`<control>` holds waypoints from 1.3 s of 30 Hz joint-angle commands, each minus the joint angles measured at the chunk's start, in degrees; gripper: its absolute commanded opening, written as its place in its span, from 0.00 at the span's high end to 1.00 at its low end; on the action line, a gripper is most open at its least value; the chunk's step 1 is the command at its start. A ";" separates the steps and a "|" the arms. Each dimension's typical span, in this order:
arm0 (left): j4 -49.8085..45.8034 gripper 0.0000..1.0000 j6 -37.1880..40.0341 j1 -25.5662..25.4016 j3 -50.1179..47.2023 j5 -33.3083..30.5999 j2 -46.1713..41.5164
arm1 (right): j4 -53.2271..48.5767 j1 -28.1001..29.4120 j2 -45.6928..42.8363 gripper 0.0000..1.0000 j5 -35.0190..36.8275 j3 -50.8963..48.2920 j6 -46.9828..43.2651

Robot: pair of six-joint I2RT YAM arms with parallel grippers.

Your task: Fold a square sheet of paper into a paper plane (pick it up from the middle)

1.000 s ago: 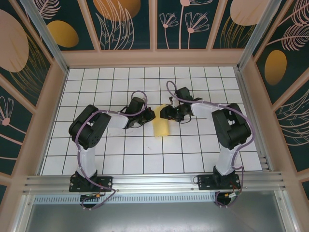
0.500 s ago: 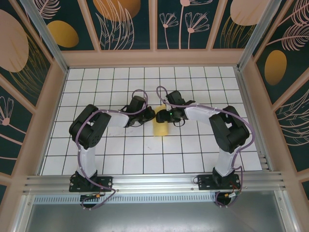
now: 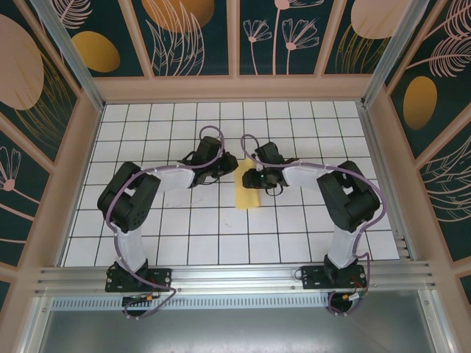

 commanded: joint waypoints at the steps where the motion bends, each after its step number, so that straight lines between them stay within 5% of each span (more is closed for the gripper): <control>1: -2.34 0.83 0.88 0.35 -0.72 -4.57 -3.50 | 4.59 -0.76 -0.01 0.56 2.26 -3.10 3.28; 14: 3.27 0.62 -1.24 3.15 -9.70 -10.78 -8.13 | 8.22 -1.73 0.20 0.59 2.20 -7.45 14.30; 33: 6.33 0.44 0.98 3.46 -13.36 -12.20 -11.57 | 2.13 -3.68 5.32 0.59 1.01 -5.65 14.12; 39: 6.20 0.25 1.51 3.89 -14.45 -12.93 -12.75 | 0.59 -3.68 7.31 0.61 0.39 -4.80 12.92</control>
